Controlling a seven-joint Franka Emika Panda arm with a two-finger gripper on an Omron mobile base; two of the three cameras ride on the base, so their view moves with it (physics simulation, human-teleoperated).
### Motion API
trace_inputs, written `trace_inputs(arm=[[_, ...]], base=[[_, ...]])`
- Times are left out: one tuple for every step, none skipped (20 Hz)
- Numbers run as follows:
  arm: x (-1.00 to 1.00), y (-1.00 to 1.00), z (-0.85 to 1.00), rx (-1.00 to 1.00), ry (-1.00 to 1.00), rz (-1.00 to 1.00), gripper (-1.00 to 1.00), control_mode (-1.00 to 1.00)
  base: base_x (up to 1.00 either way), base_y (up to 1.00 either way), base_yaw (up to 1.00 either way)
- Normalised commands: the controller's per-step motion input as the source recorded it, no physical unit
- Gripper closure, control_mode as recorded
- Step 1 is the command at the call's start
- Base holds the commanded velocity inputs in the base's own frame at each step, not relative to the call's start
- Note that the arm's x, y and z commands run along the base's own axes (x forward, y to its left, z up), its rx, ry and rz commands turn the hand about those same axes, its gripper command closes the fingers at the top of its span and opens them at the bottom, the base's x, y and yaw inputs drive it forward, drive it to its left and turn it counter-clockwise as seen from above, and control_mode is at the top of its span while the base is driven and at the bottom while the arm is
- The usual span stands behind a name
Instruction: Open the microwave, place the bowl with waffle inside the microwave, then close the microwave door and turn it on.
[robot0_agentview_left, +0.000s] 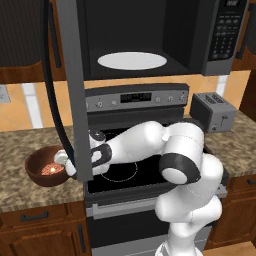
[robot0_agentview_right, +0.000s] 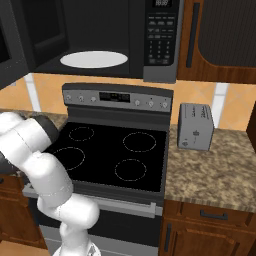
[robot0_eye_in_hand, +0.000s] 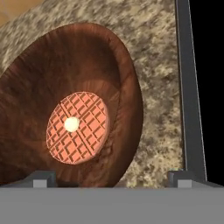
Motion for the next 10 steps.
trace_inputs(arm=[[0.35,0.28,-0.24,0.00,0.02,-0.01,-1.00,-1.00],[0.31,0.27,-0.24,0.00,0.00,-0.01,-1.00,-1.00],[0.26,0.26,-0.26,0.00,0.00,0.00,-1.00,-1.00],[0.23,0.25,-0.29,0.00,0.00,0.00,-1.00,-1.00],[0.19,0.23,-0.30,0.00,0.01,0.00,-1.00,-1.00],[0.19,0.24,-0.27,0.00,0.02,0.00,-1.00,-1.00],[0.14,0.23,-0.24,0.00,0.03,0.00,-1.00,-1.00],[0.05,0.17,-0.16,0.00,0.04,0.00,-1.00,-1.00],[0.01,0.19,-0.16,-0.01,0.01,0.00,-1.00,-1.00],[0.00,0.18,-0.14,-0.01,0.01,0.00,-1.00,-1.00]], base=[[0.00,0.00,0.00],[0.00,0.00,0.00],[0.00,0.00,0.00],[0.00,0.00,0.00],[0.00,0.00,0.00],[0.00,0.00,0.00],[0.00,0.00,0.00],[0.00,0.00,0.00],[0.00,0.00,0.00],[0.00,0.00,0.00]])
